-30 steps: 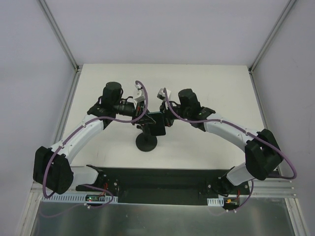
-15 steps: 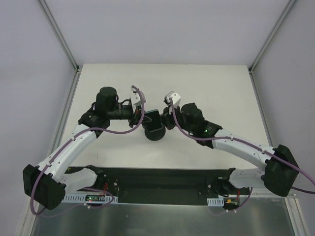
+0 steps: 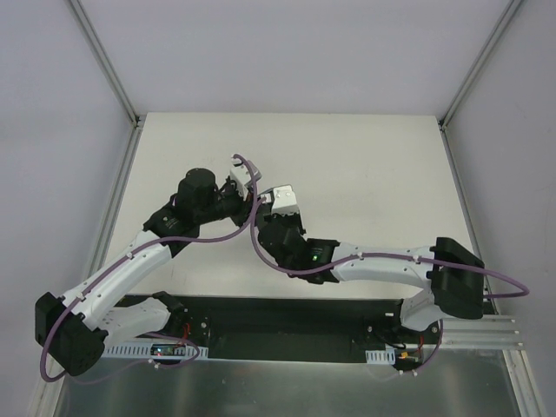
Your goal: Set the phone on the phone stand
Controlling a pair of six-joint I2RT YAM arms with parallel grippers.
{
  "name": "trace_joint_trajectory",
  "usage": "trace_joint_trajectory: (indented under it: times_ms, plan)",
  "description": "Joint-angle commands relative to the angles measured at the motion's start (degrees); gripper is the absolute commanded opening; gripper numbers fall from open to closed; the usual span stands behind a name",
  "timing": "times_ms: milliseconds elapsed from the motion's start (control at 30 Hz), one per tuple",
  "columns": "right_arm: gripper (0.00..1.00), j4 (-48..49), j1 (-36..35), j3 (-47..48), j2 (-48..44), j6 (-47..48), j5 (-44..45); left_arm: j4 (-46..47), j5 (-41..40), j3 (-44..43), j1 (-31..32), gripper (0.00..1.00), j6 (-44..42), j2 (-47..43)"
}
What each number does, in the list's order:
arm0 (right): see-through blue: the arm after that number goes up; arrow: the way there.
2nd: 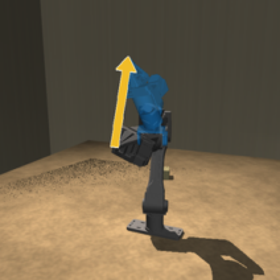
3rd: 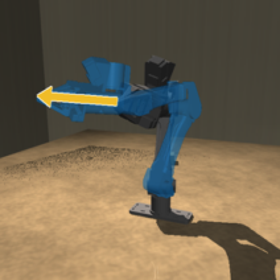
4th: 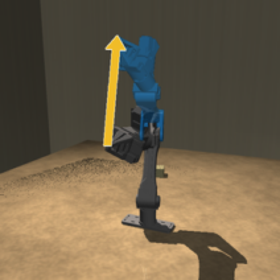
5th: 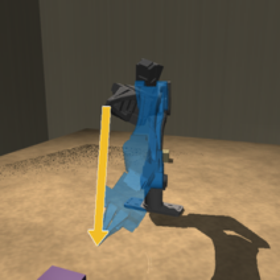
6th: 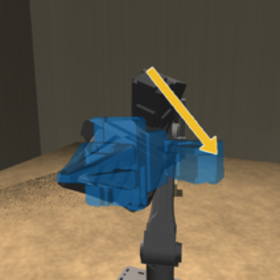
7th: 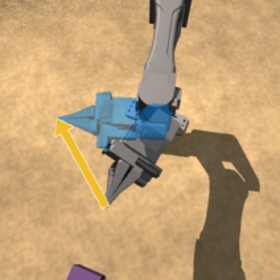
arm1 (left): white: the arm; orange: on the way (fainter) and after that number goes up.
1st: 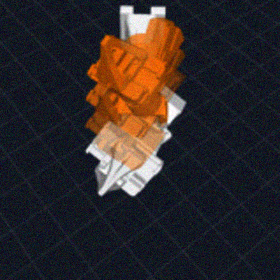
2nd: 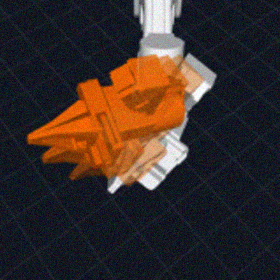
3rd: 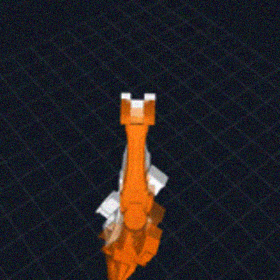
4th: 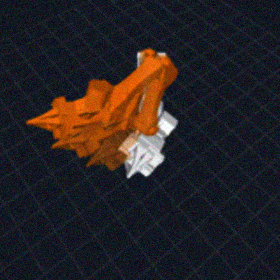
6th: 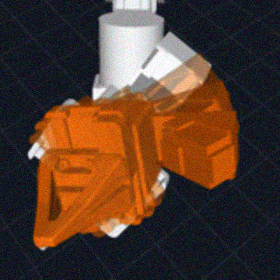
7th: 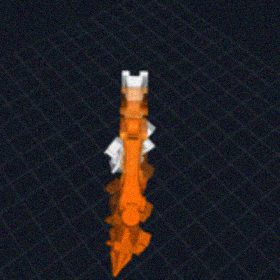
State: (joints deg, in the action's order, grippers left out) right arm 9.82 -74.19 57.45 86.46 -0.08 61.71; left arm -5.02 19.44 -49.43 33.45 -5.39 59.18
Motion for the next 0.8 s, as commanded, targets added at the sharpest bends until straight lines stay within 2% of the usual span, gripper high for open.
trace_joint_trajectory:
  times_ms: [0,300,400,467,500,567,633,733,767]
  plan:
    - [0.0,4.2,-7.6,9.1,-1.1,-6.9,4.5,12.4,-24.5,0.6,-2.3,0.0,-1.4,2.4]
    - [0.0,2.9,-12.6,14.4,1.6,-7.6,8.1,13.4,-22.7,0.7,-1.0,0.0,0.3,3.8]
    - [0.0,2.9,-13.8,12.4,-0.1,-7.0,8.0,13.3,-20.9,0.5,-0.8,0.0,0.2,4.1]
    - [0.07,2.7,-13.9,10.6,-2.4,-7.0,6.9,13.2,-19.5,0.3,-0.8,0.0,0.2,4.4]
    - [0.18,2.3,-13.9,8.1,-3.5,-6.8,6.6,13.2,-19.5,0.4,-0.8,0.0,0.1,4.4]
    - [0.23,1.8,-13.9,4.4,-8.1,-6.7,6.5,12.9,-16.6,0.4,-0.8,0.0,-0.6,4.0]
    - [0.29,1.5,-11.5,-0.6,-11.7,-5.2,2.6,12.7,-13.6,0.4,-0.8,0.0,-1.4,3.5]
    - [0.34,2.0,-5.4,-8.7,-20.3,-2.9,-11.3,12.7,-5.3,0.7,-0.8,0.0,-1.5,1.7]
    - [0.35,2.0,-3.2,-10.6,-24.5,-2.5,-20.5,12.8,-2.9,0.9,-0.8,0.0,-1.6,0.8]
